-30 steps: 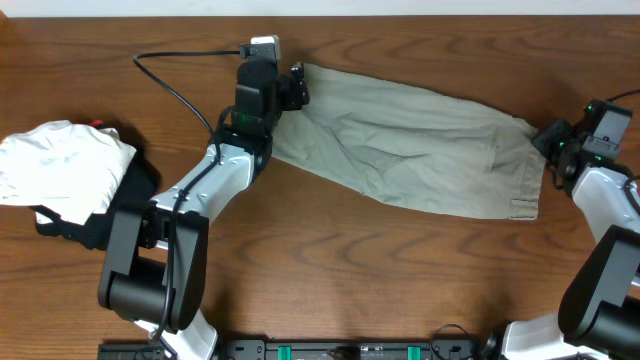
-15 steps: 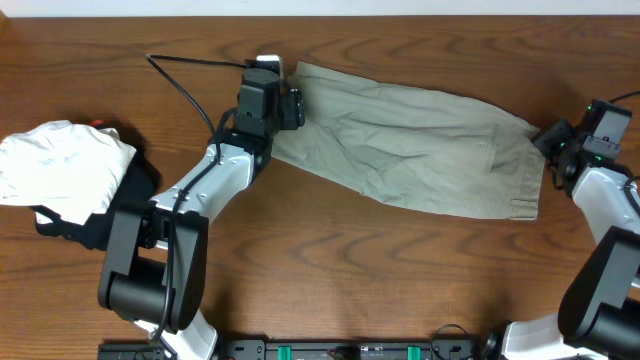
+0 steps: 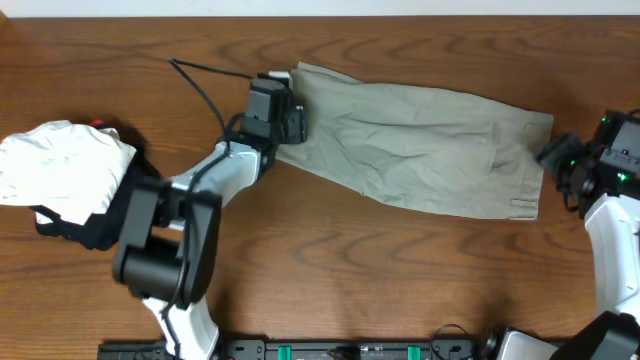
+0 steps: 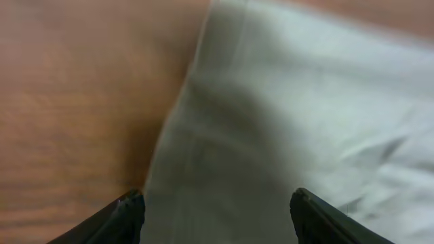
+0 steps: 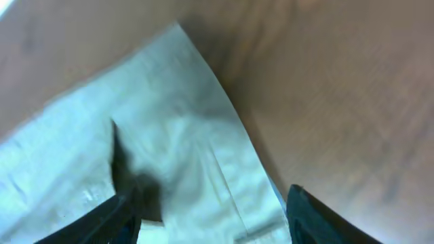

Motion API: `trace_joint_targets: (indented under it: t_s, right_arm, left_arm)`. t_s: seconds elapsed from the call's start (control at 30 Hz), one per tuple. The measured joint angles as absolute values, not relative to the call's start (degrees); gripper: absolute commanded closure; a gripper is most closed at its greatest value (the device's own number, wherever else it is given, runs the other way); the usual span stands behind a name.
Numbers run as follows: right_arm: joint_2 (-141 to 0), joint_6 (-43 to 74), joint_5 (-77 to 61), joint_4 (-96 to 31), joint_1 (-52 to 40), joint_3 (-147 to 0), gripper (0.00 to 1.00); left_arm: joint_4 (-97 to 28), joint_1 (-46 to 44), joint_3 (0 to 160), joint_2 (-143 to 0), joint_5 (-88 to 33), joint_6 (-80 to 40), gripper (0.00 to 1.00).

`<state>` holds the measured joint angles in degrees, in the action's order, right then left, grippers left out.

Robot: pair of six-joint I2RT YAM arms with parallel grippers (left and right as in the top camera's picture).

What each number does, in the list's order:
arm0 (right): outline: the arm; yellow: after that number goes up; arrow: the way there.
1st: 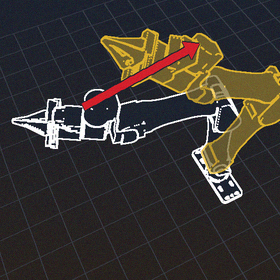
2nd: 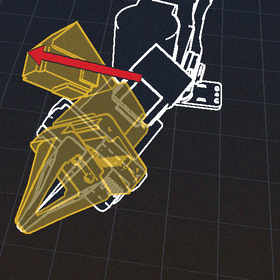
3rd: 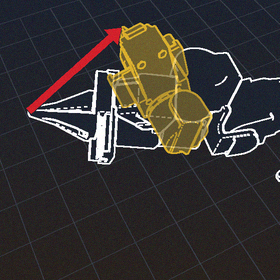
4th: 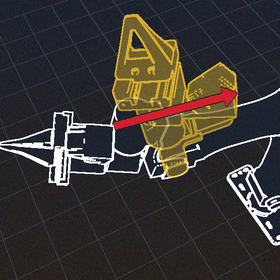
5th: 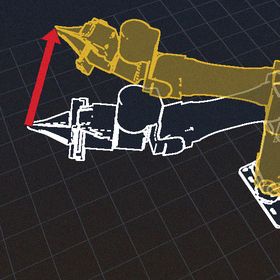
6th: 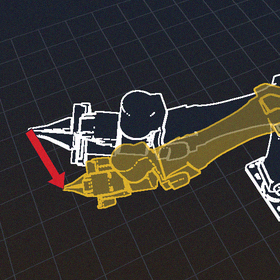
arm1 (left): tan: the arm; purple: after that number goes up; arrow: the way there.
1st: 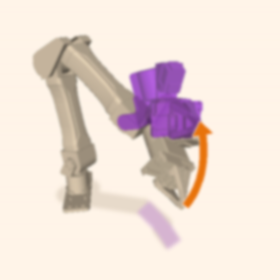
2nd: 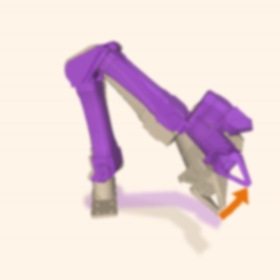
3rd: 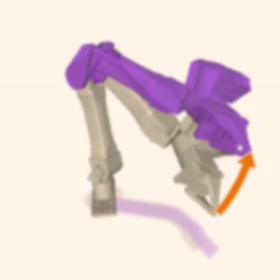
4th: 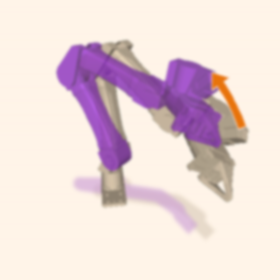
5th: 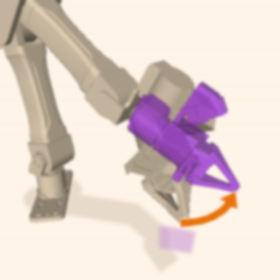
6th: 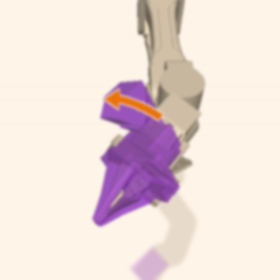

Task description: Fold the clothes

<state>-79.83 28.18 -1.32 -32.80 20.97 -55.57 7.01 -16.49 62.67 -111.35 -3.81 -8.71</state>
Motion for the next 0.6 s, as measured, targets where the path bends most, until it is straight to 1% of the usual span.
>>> trace_joint_targets:
  t_s: [0.17, 0.23, 0.33, 0.5, 0.6]
  right_arm:
    - [-79.85, 27.33, -2.42, -36.05, 20.97, -55.57, 0.35]
    - [-79.85, 26.63, -2.92, -36.88, 20.97, -55.57, 0.36]
    - [-79.85, 25.71, -3.25, -38.44, 20.97, -55.57, 0.35]
    - [-79.85, 24.32, -3.25, -39.29, 20.97, -55.57, 0.34]
    - [-79.85, 23.79, -3.22, -39.77, 20.97, -55.57, 0.34]
  left_arm:
    - [6.39, -16.49, 62.74, -114.87, -4.10, -8.49, 0.29]
    - [3.75, -16.49, 63.33, -114.78, -4.10, -8.27, 0.30]
    - [-3.66, -16.49, 65.04, -114.13, -3.99, -7.84, 0.32]
    - [-20.03, -16.49, 66.81, -111.77, -3.62, -8.93, 0.36]
    - [-29.06, -16.49, 67.29, -110.91, -3.03, -9.41, 0.36]
